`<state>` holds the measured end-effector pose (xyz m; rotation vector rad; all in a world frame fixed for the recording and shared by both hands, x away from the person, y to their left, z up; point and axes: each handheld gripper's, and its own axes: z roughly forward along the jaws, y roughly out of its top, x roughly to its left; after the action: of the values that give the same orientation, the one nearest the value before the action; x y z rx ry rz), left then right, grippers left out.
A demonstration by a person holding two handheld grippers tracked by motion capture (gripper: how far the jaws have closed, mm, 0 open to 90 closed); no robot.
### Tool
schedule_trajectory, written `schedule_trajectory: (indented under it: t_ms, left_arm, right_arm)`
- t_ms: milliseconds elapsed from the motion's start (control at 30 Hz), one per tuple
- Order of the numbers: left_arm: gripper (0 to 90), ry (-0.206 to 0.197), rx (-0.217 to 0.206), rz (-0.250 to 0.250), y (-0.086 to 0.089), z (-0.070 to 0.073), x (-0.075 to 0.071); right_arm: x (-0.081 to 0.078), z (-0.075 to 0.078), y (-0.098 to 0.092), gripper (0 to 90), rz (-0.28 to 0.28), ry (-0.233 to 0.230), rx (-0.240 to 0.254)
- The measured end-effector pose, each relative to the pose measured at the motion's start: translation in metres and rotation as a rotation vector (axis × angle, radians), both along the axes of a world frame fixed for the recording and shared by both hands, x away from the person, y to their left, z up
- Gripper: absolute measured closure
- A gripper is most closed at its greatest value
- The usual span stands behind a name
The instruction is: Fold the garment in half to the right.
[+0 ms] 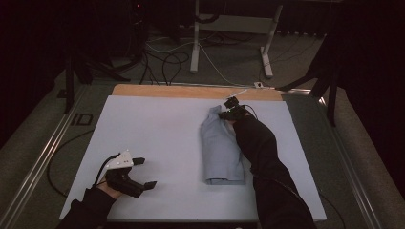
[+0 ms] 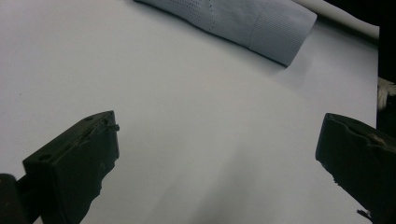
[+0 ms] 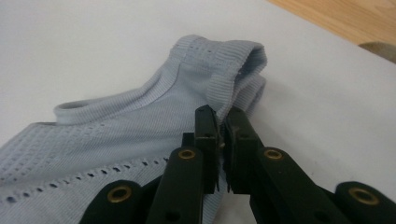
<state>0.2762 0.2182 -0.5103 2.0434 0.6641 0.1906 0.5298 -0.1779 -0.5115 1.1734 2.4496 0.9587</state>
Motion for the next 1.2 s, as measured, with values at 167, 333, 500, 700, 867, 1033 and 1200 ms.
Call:
schedule_trajectory:
  t_ms: [167, 333, 500, 700, 867, 1033, 1200]
  left_arm:
    - [0.4, -0.003, 0.002, 0.001, 0.0, 0.0, -0.001]
    - [0.4, 0.0, 0.002, 0.002, 0.0, 0.0, -0.001]
    - [0.4, -0.001, 0.003, -0.001, -0.001, 0.0, -0.001]
    - [0.4, -0.007, 0.0, 0.004, 0.0, 0.001, -0.001]
    - [0.4, -0.014, 0.0, 0.007, 0.002, 0.003, -0.001]
    - [0.4, -0.016, 0.003, 0.006, 0.003, 0.004, -0.002]
    - [0.4, -0.016, 0.004, 0.004, 0.003, 0.004, -0.002]
  right_arm:
    - [0.002, -0.004, -0.001, 84.7, -0.028, 0.015, -0.02]
    - [0.003, -0.004, 0.0, 81.0, -0.032, 0.012, -0.033]
    - [0.003, -0.003, -0.001, 64.9, -0.058, 0.002, -0.05]
    - [0.0, 0.002, -0.001, 45.7, -0.043, -0.006, -0.048]
    - [-0.007, 0.017, -0.001, 22.2, -0.017, -0.007, 0.011]
    - [-0.018, 0.027, -0.002, 14.7, 0.025, 0.0, 0.048]
    - [-0.033, 0.032, -0.003, 14.4, 0.058, -0.004, 0.049]
